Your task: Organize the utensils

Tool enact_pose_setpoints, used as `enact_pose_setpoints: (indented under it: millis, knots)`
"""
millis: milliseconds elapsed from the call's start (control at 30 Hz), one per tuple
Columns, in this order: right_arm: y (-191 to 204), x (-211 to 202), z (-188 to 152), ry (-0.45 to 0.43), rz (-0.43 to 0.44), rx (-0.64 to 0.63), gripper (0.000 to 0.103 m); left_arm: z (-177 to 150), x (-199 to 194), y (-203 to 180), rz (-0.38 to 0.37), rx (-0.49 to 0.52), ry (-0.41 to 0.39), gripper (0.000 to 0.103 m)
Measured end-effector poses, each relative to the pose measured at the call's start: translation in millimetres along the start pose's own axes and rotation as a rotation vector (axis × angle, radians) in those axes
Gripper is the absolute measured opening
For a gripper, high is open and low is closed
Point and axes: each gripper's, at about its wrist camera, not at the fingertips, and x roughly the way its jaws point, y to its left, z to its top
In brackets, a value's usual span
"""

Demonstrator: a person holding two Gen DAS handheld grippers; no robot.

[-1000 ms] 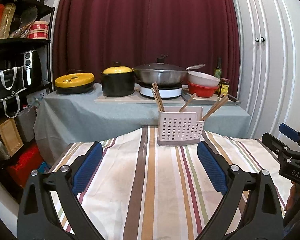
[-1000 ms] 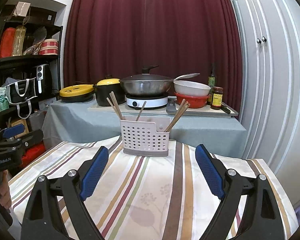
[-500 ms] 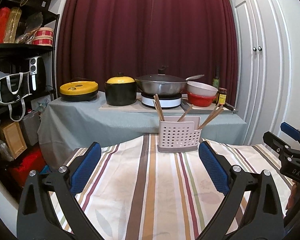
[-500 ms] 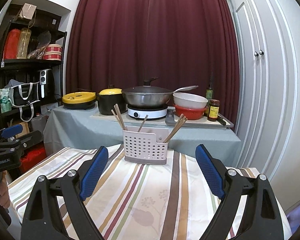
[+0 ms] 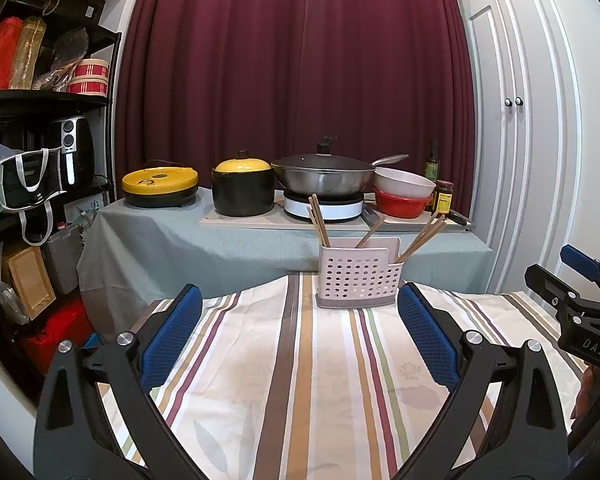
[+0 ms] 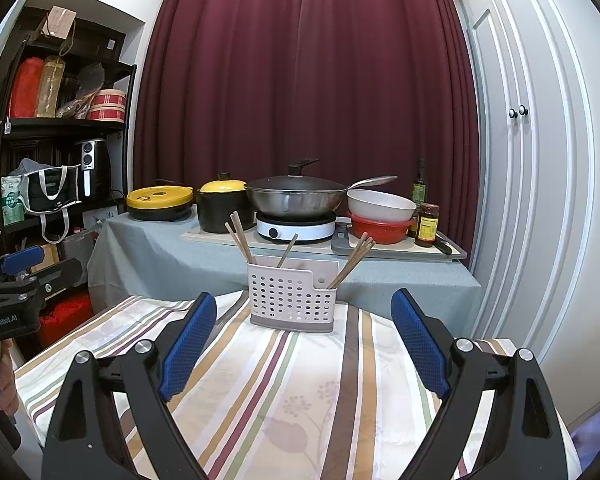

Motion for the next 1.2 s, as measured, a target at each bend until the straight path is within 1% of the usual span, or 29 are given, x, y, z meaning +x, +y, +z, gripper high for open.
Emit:
enact_pose_setpoints:
  millis: [600, 900, 1033, 1200]
  knots:
    - [1.6, -0.7, -0.5, 0.005, 0.002, 0.000, 0.086, 1.1, -0.6, 2.8, 0.004, 0.004, 0.000, 0.096]
    - [2.5, -0.5, -1.0, 0.006, 0.002, 0.000, 0.086, -0.5, 2.3, 6.2, 0.006, 0.006, 0.003, 0.098]
    - [3.9, 0.3, -2.6, 0.009, 0.004, -0.003, 0.086, -0.8, 1.2, 7.0, 0.007, -0.002, -0.008, 0.099]
    - [4.3, 2.3, -2.8, 0.012, 0.007, -0.009, 0.086, -1.2, -0.1, 5.3, -0.004, 0.012, -0.020, 0.099]
